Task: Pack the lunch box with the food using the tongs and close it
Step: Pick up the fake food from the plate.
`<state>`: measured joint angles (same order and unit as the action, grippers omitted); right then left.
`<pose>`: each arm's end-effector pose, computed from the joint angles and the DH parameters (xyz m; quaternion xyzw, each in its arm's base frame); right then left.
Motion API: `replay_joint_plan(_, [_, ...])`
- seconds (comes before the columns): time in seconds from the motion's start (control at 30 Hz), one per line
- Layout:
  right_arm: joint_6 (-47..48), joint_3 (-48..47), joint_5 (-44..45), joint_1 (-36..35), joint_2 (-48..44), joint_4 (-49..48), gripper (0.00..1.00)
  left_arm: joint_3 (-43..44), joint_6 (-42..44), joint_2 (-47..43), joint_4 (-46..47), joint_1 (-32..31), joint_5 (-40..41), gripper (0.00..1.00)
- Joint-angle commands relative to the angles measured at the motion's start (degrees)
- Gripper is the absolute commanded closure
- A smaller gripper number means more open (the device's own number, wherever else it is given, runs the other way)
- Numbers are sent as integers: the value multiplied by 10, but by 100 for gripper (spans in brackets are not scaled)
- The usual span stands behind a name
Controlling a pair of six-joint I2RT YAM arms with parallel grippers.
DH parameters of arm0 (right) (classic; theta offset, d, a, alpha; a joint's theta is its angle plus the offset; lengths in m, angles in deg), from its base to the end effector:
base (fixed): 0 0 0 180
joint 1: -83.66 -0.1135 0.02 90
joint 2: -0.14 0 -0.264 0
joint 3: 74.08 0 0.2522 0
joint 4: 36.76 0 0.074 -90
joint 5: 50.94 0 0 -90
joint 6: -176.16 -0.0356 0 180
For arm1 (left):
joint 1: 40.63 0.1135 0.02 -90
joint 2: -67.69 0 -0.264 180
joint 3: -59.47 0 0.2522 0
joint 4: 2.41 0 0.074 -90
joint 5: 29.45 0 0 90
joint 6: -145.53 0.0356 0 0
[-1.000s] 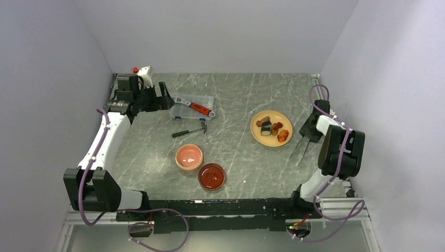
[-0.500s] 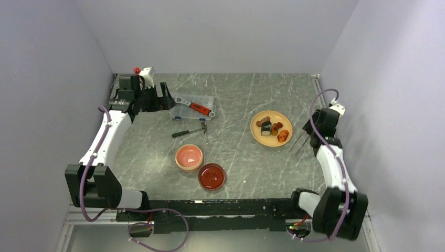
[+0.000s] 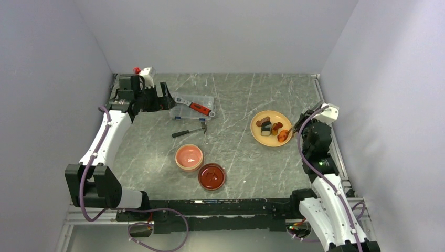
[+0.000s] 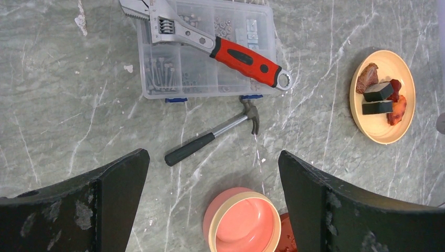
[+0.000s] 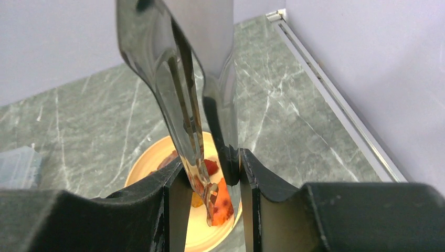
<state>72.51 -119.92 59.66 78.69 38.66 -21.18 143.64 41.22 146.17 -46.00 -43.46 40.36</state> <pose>0.1703 0.0022 0.2946 0.1730 0.7330 -0.0293 0.6572 0.3020 -0.0272 0.3312 -0.0119 0.8878 -0.2201 0.4041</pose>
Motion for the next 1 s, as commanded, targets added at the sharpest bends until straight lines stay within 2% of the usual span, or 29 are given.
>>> replay_joint_plan(0.0, [4, -7, -13, -11, -8, -63, 61, 17, 3, -7, 13, 0, -10, 1])
replay_joint_plan(0.13, [-6, -8, -35, -32, 20, -93, 61, 18, 3, -3, 11, -1, -9, 0])
replay_joint_plan(0.67, [40, -20, 62, -179, 132, -182, 52, 21, 9, 18, 4, -3, 1, 1])
replay_joint_plan(0.97, [56, -27, 90, -208, 174, -195, 49, 23, 8, 22, 1, -3, -1, 1])
